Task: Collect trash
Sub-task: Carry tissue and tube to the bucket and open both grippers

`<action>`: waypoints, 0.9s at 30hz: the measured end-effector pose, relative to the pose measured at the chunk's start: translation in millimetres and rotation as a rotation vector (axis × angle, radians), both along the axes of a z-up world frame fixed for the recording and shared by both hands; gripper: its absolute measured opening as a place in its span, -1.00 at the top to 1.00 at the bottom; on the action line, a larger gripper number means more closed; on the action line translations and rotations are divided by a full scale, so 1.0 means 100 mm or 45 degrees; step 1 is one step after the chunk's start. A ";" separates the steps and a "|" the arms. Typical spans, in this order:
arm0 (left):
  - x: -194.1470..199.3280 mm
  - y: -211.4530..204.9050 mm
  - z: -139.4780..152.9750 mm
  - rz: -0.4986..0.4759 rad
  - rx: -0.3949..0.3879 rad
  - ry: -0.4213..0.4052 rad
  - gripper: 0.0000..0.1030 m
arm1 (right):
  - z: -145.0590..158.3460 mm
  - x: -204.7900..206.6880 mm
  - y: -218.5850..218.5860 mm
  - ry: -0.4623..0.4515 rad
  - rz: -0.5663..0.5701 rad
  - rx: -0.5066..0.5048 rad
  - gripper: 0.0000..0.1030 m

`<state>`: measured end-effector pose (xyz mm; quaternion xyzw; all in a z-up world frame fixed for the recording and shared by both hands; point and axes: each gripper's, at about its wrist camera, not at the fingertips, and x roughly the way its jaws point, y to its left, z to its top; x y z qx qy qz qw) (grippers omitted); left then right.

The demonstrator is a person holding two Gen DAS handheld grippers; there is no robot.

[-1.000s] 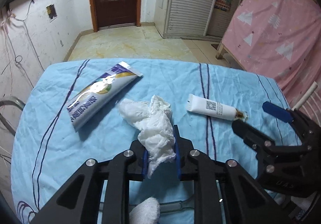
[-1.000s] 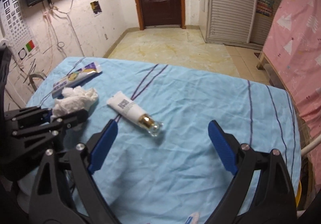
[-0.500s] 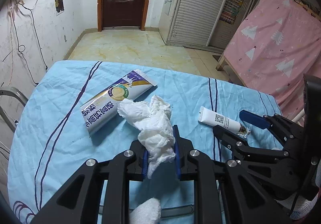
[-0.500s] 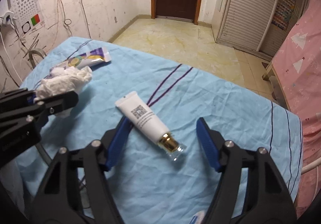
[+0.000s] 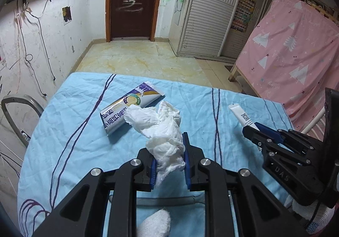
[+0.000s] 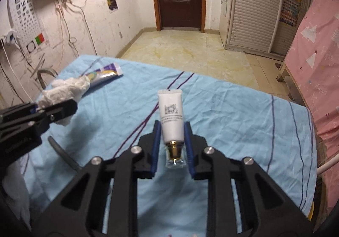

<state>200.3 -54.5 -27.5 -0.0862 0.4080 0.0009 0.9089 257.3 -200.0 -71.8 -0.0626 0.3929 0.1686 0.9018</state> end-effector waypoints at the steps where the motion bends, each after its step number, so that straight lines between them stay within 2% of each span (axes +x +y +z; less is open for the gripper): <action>1: -0.03 -0.02 0.03 -0.004 0.004 -0.010 0.79 | 0.04 -0.04 -0.04 -0.012 -0.007 0.010 0.60; 14: -0.45 -0.62 0.44 -0.121 0.065 -0.111 0.79 | 0.43 -0.65 -0.75 -0.167 -0.147 0.147 0.60; 22: -0.67 -1.26 0.62 -0.321 0.017 -0.210 0.79 | 0.50 -1.07 -1.49 -0.234 -0.286 0.242 0.59; 27: -0.74 -1.68 0.63 -0.423 0.036 -0.222 0.79 | 0.48 -1.25 -1.90 -0.254 -0.381 0.276 0.59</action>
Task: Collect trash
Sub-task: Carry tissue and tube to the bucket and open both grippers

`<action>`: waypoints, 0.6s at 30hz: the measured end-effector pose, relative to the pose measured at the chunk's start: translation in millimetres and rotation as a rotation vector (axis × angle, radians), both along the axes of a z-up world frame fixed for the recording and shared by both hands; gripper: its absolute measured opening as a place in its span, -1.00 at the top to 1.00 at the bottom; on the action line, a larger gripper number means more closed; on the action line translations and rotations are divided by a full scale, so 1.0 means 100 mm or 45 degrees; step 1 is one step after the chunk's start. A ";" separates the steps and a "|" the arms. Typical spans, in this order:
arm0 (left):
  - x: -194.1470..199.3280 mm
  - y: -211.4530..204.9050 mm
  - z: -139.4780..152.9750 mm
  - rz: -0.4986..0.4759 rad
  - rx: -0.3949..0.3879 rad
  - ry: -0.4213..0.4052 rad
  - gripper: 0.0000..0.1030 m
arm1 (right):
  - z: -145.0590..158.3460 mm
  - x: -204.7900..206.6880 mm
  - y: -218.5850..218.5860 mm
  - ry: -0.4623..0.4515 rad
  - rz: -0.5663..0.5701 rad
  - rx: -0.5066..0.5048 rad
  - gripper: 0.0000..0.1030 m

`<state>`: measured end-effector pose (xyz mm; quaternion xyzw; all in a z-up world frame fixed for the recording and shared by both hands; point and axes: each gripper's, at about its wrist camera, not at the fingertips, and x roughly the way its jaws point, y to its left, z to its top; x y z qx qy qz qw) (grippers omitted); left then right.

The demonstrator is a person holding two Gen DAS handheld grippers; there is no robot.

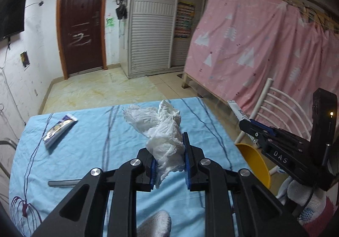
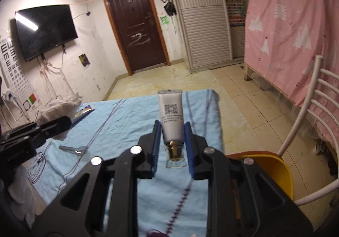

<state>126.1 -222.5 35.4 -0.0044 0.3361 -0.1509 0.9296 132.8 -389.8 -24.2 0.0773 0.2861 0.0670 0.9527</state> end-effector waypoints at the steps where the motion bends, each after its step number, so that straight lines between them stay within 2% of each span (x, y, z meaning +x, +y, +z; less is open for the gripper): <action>1: -0.01 -0.09 -0.01 -0.019 0.007 0.002 0.79 | -0.01 -0.04 -0.11 -0.002 -0.025 0.009 0.59; 7: -0.02 -0.48 -0.06 -0.117 0.042 0.009 0.79 | -0.08 -0.23 -0.62 -0.010 -0.141 0.042 0.59; 14: -0.08 -1.03 -0.09 -0.286 0.060 0.016 0.79 | -0.22 -0.35 -1.06 0.027 -0.250 0.077 0.57; 15: -0.10 -1.14 -0.10 -0.317 0.055 0.012 0.79 | -0.25 -0.36 -1.11 0.032 -0.274 0.081 0.40; 16: -0.11 -1.21 -0.11 -0.339 0.053 0.007 0.79 | -0.28 -0.36 -1.15 0.034 -0.293 0.085 0.04; 18: -0.10 -1.38 -0.12 -0.392 0.050 0.002 0.79 | -0.32 -0.39 -1.25 0.023 -0.336 0.108 -0.17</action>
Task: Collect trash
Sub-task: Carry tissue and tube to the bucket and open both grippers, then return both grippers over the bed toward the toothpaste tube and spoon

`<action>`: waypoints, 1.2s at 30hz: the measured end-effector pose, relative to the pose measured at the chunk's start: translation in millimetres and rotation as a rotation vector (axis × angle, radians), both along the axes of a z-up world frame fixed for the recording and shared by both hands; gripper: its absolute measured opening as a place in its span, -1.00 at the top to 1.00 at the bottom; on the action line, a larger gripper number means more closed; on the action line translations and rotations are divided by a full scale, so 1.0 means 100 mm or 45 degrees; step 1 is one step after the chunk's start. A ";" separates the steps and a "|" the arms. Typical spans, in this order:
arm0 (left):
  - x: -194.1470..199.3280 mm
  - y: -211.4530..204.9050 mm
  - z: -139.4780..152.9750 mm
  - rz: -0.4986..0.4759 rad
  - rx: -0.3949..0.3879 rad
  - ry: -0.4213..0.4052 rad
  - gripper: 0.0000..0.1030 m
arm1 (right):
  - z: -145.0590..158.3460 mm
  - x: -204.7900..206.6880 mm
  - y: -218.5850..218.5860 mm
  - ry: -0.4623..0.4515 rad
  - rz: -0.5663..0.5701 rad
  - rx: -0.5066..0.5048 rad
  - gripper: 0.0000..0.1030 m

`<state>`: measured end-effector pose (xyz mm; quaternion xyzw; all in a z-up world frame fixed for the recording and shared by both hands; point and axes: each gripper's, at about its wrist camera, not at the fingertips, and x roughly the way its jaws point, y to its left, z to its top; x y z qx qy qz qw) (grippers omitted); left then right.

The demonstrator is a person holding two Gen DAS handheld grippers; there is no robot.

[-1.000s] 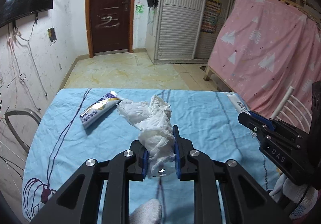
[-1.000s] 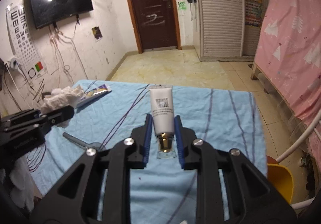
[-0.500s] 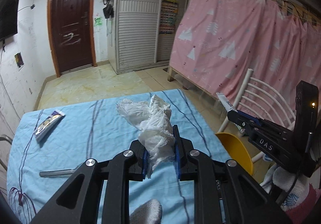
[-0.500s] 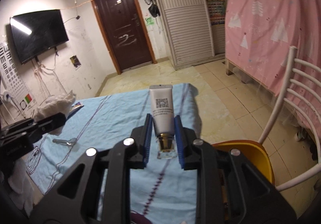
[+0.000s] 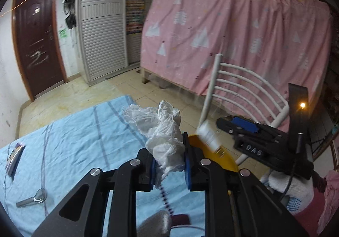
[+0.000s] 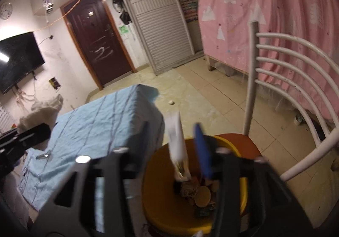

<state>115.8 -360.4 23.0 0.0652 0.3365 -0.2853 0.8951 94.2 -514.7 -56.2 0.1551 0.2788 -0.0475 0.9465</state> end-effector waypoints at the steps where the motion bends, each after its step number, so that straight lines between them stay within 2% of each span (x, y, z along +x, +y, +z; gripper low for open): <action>1: 0.01 -0.09 -0.02 -0.031 -0.001 0.006 0.79 | -0.03 -0.02 -0.03 -0.003 -0.014 0.012 -0.17; 9: 0.17 -0.60 -0.23 -0.168 -0.016 0.104 0.79 | -0.14 -0.07 -0.37 -0.030 -0.116 0.086 -0.19; 13: 0.21 -0.75 -0.32 -0.195 -0.020 0.139 0.72 | -0.18 -0.11 -0.47 -0.035 -0.150 0.091 -0.33; 14: 0.21 -0.78 -0.34 -0.196 -0.016 0.145 0.60 | -0.19 -0.13 -0.48 -0.034 -0.153 0.094 -0.34; 17: 0.22 -0.82 -0.35 -0.201 -0.020 0.143 -0.03 | -0.20 -0.14 -0.49 -0.034 -0.157 0.097 -0.34; 18: 0.21 -0.81 -0.35 -0.197 -0.018 0.130 -0.10 | -0.20 -0.15 -0.49 -0.035 -0.155 0.097 -0.35; 23: 0.20 -0.70 -0.28 -0.171 -0.018 0.106 -0.10 | -0.15 -0.14 -0.35 -0.049 -0.113 0.091 -0.36; 26: 0.25 -0.54 -0.22 -0.138 -0.029 0.096 -0.10 | -0.11 -0.12 -0.23 -0.050 -0.079 0.075 -0.44; 36: 0.36 0.16 -0.03 -0.003 -0.032 0.035 -0.11 | 0.02 0.02 0.33 -0.035 0.040 0.017 -0.52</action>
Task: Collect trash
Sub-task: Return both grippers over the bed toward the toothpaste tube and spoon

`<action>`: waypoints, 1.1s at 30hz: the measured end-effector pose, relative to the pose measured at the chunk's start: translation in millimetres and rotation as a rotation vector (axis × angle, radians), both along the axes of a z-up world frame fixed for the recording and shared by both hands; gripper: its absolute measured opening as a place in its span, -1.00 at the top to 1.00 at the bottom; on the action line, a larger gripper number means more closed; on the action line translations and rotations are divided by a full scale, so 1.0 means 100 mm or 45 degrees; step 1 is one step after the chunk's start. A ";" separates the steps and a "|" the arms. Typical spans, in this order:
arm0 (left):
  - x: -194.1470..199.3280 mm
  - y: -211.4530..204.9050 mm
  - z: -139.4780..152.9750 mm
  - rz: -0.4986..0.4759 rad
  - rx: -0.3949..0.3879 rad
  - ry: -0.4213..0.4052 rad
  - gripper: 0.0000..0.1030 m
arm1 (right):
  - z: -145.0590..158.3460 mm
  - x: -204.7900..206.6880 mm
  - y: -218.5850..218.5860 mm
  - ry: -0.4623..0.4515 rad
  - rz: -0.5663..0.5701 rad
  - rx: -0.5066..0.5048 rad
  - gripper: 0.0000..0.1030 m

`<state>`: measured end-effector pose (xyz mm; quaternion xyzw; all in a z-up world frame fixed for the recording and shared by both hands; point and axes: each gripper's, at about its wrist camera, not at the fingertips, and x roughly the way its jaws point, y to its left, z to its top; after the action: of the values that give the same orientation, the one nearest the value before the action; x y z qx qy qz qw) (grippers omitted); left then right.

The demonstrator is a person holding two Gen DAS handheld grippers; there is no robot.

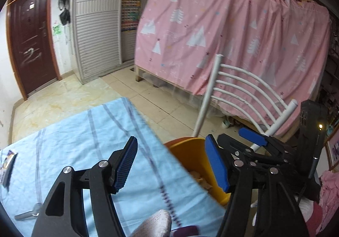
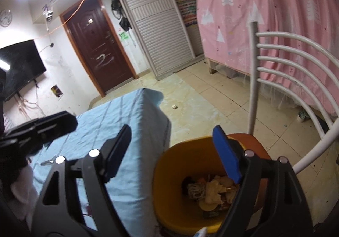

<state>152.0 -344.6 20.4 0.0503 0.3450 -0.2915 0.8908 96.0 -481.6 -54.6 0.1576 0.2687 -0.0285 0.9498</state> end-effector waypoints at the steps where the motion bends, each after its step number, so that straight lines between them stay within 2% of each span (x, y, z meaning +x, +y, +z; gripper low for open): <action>1: 0.02 0.06 0.01 0.010 -0.002 -0.002 -0.11 | 0.01 0.03 0.08 0.003 0.020 -0.002 -0.58; 10: 0.22 0.91 0.07 0.172 -0.018 -0.019 -0.13 | 0.07 0.28 0.78 0.034 0.169 -0.073 -0.65; 17: 0.40 1.56 0.05 0.279 0.001 -0.023 -0.23 | 0.06 0.50 1.35 0.075 0.296 -0.127 -0.68; 26: 0.70 2.35 -0.15 0.377 0.086 0.021 -0.26 | -0.04 0.71 2.01 0.138 0.474 -0.199 -0.69; 33: 0.96 2.89 -0.33 0.448 0.117 0.083 -0.26 | -0.12 0.83 2.34 0.177 0.584 -0.226 -0.71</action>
<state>247.5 -55.5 -12.3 0.0204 0.3901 -0.1165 0.9132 178.8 -247.7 -66.4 0.0061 0.3587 0.1535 0.9207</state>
